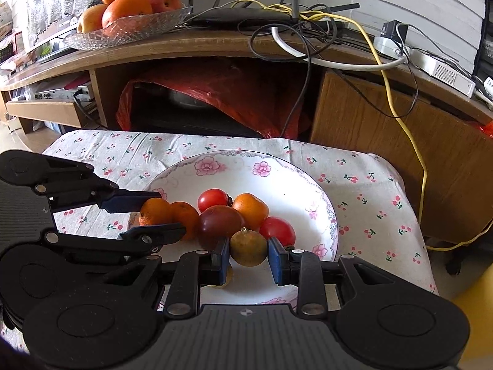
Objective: Organize fruits
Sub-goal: 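Open the left tool to drop the orange while the right tool releases the brown fruit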
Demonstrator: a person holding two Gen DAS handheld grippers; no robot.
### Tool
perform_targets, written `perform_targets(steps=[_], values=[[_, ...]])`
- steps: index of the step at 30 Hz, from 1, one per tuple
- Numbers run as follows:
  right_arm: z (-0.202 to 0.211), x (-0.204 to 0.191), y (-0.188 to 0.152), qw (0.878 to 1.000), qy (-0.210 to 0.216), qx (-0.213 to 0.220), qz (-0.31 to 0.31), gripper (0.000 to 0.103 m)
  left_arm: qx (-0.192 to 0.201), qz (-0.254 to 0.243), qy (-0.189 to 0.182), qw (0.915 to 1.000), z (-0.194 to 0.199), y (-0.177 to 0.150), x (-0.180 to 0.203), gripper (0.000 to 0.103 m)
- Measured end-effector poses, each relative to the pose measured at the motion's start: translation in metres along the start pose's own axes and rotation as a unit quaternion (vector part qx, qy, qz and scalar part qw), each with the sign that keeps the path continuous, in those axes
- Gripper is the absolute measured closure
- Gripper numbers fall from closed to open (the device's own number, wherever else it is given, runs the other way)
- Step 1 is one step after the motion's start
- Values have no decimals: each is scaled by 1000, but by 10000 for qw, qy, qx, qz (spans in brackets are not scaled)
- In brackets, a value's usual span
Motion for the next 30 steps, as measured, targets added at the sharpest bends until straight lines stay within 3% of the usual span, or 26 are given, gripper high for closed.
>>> perform_targets(steps=[11, 17, 30], values=[[1, 0, -1, 10000, -1, 31, 59, 77, -58, -68, -130, 9999, 3, -4, 6, 62], [4, -2, 0, 10000, 31, 71, 35, 71, -19, -135, -161, 9998, 9, -2, 11, 60], [17, 16, 7, 9994, -285, 179, -125, 71, -31, -86, 81, 9999, 25, 5, 4, 58]])
Point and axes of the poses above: each gripper's, at about its wrist camera, not at the fingertips, and z roughly against the way its jaws point, x to its right, y to its top, the point moved 9 cm from there along -z, roughly the way its jaws point, and after that the axes turned 13 degrees about x, right-handed, at the moved point
